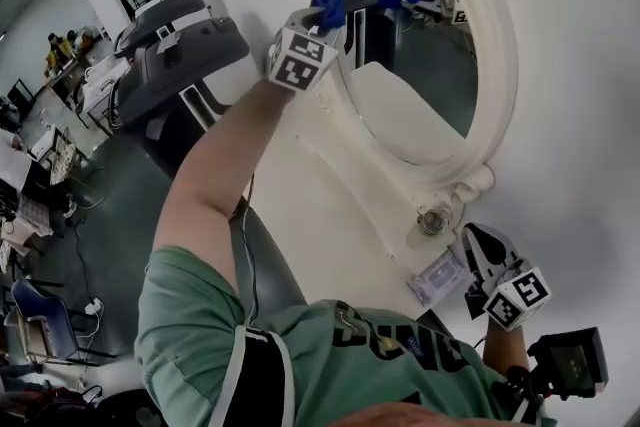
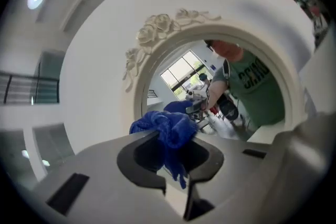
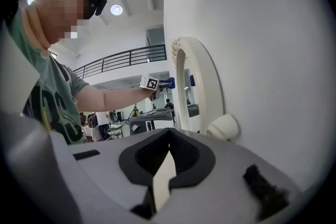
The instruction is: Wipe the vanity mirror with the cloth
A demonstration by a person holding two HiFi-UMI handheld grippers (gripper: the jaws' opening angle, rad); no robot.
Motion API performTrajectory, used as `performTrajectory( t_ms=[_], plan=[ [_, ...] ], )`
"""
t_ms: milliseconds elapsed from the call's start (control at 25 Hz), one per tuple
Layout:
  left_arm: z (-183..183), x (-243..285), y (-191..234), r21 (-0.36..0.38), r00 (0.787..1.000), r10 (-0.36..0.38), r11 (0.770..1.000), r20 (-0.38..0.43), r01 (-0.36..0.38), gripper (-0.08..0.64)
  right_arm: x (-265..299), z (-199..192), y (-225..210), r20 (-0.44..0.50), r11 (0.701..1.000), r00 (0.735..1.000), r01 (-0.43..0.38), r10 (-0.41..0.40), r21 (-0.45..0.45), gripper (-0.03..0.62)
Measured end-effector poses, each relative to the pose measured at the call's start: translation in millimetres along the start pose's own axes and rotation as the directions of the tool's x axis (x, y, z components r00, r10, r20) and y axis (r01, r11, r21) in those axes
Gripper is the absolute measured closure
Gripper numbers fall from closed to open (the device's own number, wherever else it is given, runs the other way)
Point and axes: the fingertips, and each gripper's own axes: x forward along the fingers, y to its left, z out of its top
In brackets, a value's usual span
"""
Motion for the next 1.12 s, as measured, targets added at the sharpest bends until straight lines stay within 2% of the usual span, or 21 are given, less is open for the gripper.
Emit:
performTrajectory(
  t_ms=[40,120,200,280,600,760,800,1040,1120],
  plan=[
    [11,17,7,0.097,1.0,0.021,0.995,-0.01,-0.02,0.488,-1,6,-5,0.014,1.0,1.0,0.007,-0.008,0.008,0.58],
    [28,47,19,0.26,0.998,0.06,0.964,-0.036,-0.049,0.488,0,11,-17,0.011,1.0,1.0,0.018,-0.018,-0.003,0.58],
    [35,73,28,0.366,0.993,0.092,0.929,-0.075,-0.058,0.487,1,8,-28,-0.004,1.0,1.0,0.022,-0.023,-0.02,0.58],
    [35,89,31,0.431,0.988,0.114,0.901,-0.107,-0.058,0.487,4,9,-32,0.012,1.0,1.0,0.009,-0.009,-0.006,0.58],
    [27,100,35,0.592,0.985,0.152,0.802,-0.076,-0.078,0.486,23,0,-44,-0.032,0.999,0.999,-0.032,0.031,-0.025,0.58],
    [12,106,35,0.679,0.982,0.174,0.73,-0.074,-0.078,0.486,44,-4,-38,-0.022,0.998,0.998,-0.066,0.066,0.018,0.58],
    [7,108,36,0.69,0.981,0.18,0.719,-0.074,-0.08,0.486,47,-8,-40,-0.033,0.998,0.997,-0.068,0.068,0.015,0.58],
    [-11,109,30,0.728,0.967,0.207,0.684,-0.149,-0.034,0.486,38,-10,-46,-0.08,0.999,0.996,-0.048,0.047,-0.01,0.58],
    [-26,110,26,0.729,0.96,0.215,0.684,-0.179,-0.017,0.486,38,-10,-46,-0.084,0.999,0.995,-0.047,0.047,-0.001,0.58]
  ],
)
